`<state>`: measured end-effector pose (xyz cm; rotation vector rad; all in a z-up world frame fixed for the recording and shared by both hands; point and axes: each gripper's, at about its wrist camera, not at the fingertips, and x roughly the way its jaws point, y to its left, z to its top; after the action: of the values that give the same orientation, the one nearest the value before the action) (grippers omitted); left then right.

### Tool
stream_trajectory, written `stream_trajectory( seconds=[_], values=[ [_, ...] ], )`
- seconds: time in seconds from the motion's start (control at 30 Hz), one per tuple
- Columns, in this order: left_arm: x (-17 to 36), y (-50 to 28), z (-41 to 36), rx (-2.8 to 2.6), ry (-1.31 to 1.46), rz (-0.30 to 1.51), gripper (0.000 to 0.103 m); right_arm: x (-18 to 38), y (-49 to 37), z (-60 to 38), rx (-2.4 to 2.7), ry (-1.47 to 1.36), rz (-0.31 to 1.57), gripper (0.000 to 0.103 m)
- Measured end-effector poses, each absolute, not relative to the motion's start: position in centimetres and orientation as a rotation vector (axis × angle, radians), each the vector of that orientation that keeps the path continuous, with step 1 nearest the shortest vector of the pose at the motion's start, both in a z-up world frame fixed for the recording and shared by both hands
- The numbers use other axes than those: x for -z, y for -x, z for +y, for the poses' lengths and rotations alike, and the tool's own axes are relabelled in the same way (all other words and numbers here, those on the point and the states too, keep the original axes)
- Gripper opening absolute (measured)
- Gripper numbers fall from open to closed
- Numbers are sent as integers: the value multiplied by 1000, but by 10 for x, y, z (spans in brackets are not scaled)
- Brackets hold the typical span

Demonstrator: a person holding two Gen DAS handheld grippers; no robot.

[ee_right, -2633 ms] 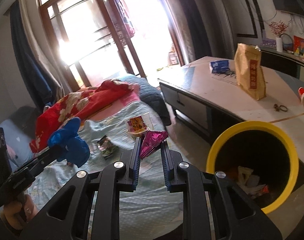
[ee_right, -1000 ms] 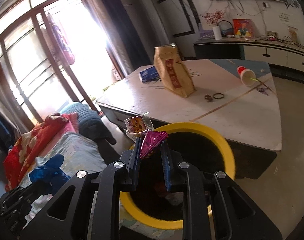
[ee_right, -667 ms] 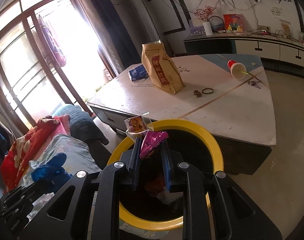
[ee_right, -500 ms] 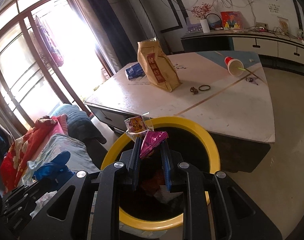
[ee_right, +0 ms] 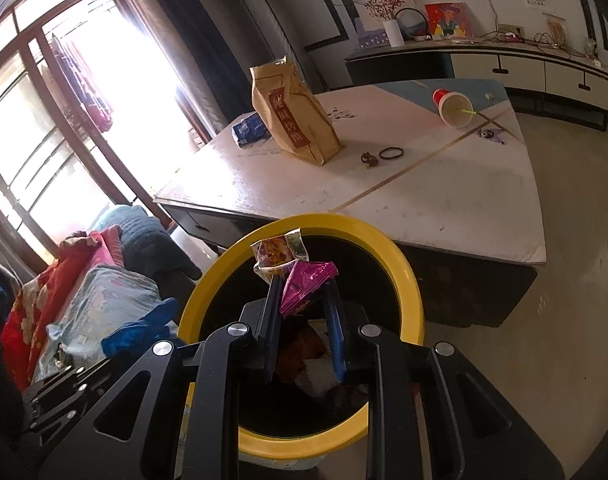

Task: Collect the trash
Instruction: 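Open both tools to drop the blue packet and pink wrapper into the bin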

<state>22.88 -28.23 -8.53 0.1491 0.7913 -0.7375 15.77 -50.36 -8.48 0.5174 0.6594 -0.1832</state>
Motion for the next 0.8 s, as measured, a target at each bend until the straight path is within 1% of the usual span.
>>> stream_trajectory(
  seconds=[0.13, 0.23, 0.27, 0.3, 0.33, 0.37, 0.4, 0.43, 0.47, 0.5, 0.53, 0.57, 0.63, 0.67, 0.8],
  values=[
    [93, -235, -288, 747, -158, 816, 3, 89, -159, -506, 186, -525, 672, 22],
    [96, -239, -290, 751, -161, 826, 3, 91, -158, -508, 189, -529, 675, 27],
    [97, -240, -291, 750, -162, 827, 3, 91, -158, -508, 190, -528, 674, 31],
    [98, -241, -291, 749, -161, 827, 10, 91, -158, -508, 191, -527, 673, 33],
    [98, -242, -291, 746, -158, 824, 22, 90, -158, -508, 194, -522, 668, 36],
    [96, -242, -289, 742, -149, 817, 29, 89, -157, -508, 198, -517, 665, 39],
    [94, -241, -287, 744, -138, 809, 41, 88, -156, -508, 204, -509, 659, 41],
    [92, -240, -286, 747, -126, 799, 50, 86, -156, -508, 206, -505, 655, 41],
    [88, -238, -283, 748, -113, 779, 53, 84, -155, -507, 207, -497, 652, 43],
    [85, -236, -280, 747, -104, 764, 64, 82, -155, -506, 209, -490, 648, 45],
    [82, -237, -279, 748, -93, 756, 73, 80, -155, -504, 211, -481, 642, 50],
    [78, -236, -276, 748, -78, 748, 75, 77, -154, -501, 210, -466, 633, 53],
    [71, -233, -269, 739, -56, 726, 89, 71, -153, -493, 205, -432, 616, 57],
    [67, -232, -265, 731, -48, 717, 91, 68, -153, -490, 201, -420, 613, 58],
    [55, -226, -249, 702, -12, 688, 92, 58, -153, -473, 165, -380, 595, 63]
  ],
)
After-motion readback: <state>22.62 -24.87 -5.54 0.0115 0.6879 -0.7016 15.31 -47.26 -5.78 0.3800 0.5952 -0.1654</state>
